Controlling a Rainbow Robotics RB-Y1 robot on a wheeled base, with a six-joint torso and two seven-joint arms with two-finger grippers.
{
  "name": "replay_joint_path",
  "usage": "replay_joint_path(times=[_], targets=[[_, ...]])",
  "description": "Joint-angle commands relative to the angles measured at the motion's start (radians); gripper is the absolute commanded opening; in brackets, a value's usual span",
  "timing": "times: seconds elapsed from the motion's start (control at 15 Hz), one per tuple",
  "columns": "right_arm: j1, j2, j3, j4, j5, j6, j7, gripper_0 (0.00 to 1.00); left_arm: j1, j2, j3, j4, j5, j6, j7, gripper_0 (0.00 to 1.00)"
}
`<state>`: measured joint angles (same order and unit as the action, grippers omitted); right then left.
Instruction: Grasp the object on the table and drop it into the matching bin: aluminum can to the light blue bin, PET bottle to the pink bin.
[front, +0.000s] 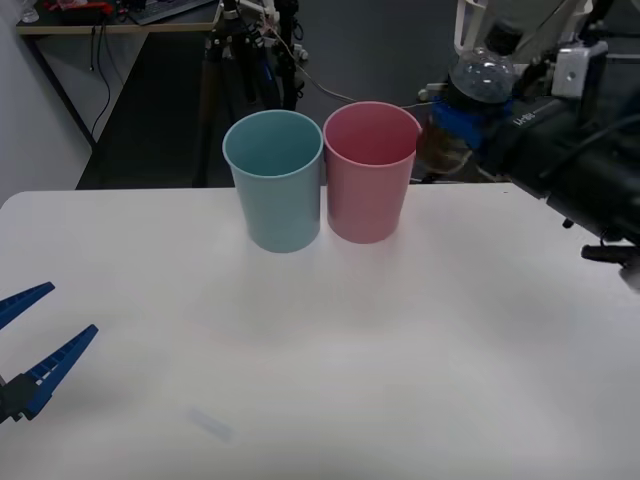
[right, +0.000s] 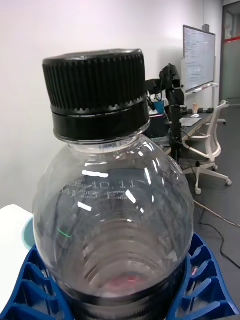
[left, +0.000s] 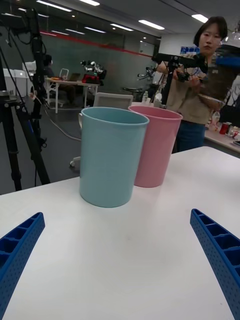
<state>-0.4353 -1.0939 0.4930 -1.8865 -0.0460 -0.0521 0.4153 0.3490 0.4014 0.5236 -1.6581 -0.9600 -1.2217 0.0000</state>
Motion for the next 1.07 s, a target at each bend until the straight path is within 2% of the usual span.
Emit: replay_joint_path(times=[0.07,0.2,0.47,0.67,1.07], targets=[[-0.188,0.039,0.113,0.138,-0.025,0.0,-0.018,0.0,0.0,0.0,0.0,0.0,0.0,0.0,0.0,1.0],[-0.273,0.086,0.151,0.23,-0.032,0.0,-0.026,0.0,0.0,0.0,0.0,0.0,0.0,0.0,0.0,1.0],[-0.376,0.146,0.217,0.362,-0.032,0.0,-0.026,0.0,0.0,0.0,0.0,0.0,0.0,0.0,0.0,1.0],[-0.427,0.223,0.246,0.469,-0.018,0.0,-0.021,0.0,0.0,0.0,0.0,0.0,0.0,0.0,0.0,1.0],[-0.453,0.282,0.26,0.53,0.012,0.014,-0.016,0.0,0.0,0.0,0.0,0.0,0.0,0.0,0.0,1.0]])
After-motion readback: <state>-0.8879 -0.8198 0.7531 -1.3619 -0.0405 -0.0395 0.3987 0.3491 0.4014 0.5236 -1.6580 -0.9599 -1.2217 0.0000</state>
